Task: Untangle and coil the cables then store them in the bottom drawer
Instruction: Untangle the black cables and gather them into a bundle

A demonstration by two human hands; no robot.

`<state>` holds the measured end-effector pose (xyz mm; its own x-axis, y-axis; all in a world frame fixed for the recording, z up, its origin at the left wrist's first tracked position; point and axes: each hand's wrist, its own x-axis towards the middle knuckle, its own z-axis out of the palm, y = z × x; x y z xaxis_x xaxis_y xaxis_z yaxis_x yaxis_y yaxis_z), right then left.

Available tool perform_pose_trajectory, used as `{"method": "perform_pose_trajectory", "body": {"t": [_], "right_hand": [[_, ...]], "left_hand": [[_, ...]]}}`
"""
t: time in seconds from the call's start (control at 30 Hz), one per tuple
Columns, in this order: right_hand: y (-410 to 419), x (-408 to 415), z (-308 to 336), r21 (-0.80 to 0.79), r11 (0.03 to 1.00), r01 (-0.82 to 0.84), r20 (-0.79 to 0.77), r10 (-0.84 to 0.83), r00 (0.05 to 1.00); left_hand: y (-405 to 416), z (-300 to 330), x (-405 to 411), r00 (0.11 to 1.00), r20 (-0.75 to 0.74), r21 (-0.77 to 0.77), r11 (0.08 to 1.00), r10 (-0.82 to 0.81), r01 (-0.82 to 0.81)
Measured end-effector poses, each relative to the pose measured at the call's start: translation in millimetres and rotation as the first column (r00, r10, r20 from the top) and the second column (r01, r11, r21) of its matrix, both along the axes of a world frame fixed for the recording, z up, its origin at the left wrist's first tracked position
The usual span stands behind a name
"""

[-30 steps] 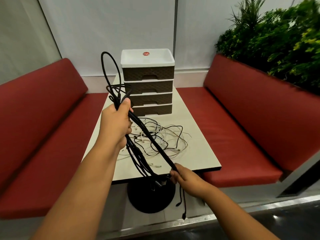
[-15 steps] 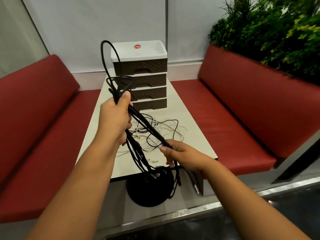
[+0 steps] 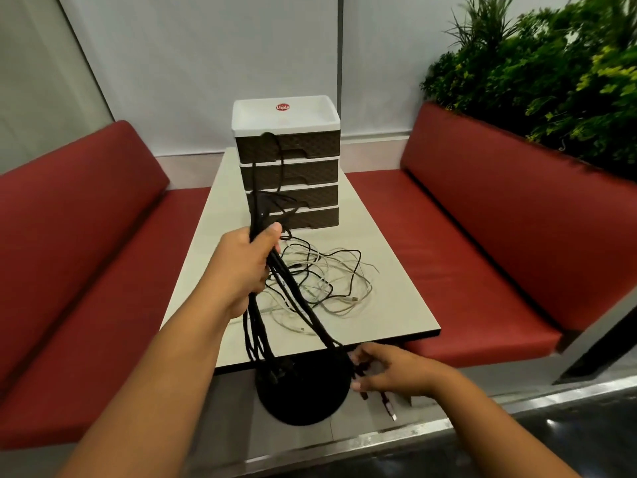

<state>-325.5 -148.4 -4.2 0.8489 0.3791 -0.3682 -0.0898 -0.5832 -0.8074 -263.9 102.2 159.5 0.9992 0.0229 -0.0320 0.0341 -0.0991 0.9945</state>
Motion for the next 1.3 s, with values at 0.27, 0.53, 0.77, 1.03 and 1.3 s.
{"method": "perform_pose_trajectory", "body": {"t": [0.27,0.53,0.77,1.03,1.3], "right_hand": [[70.8,10.4,111.8,0.449,0.893,0.016,0.191,-0.113,0.975],[79.4,-0.7,92.9,0.499,0.853,0.152,0.174,-0.270,0.947],[26.0,-5.8,34.8,0.150,0.987,-0.056,-0.083,0.069,0.994],[5.0,2.9,-25.0,-0.323,0.916,-0.237,-0.209,0.176,0.962],[49.6,-2.0,116.2,0.456,0.890,0.022,0.251,-0.152,0.956]], "left_hand": [[-21.1,-13.1,-16.9,0.998,-0.037,0.095,0.994,-0.049,0.052],[-8.1,-7.5,-24.0,0.958,-0.217,0.139,0.965,-0.188,0.221],[37.6,21.4,-33.9,0.918,-0.249,0.393,0.834,-0.309,0.387],[41.7,59.1,-48.8,0.785,-0.424,0.603,0.506,-0.451,0.617],[0.8,46.9,-42.2,0.720,-0.528,0.674,0.294,-0.451,0.678]]}}
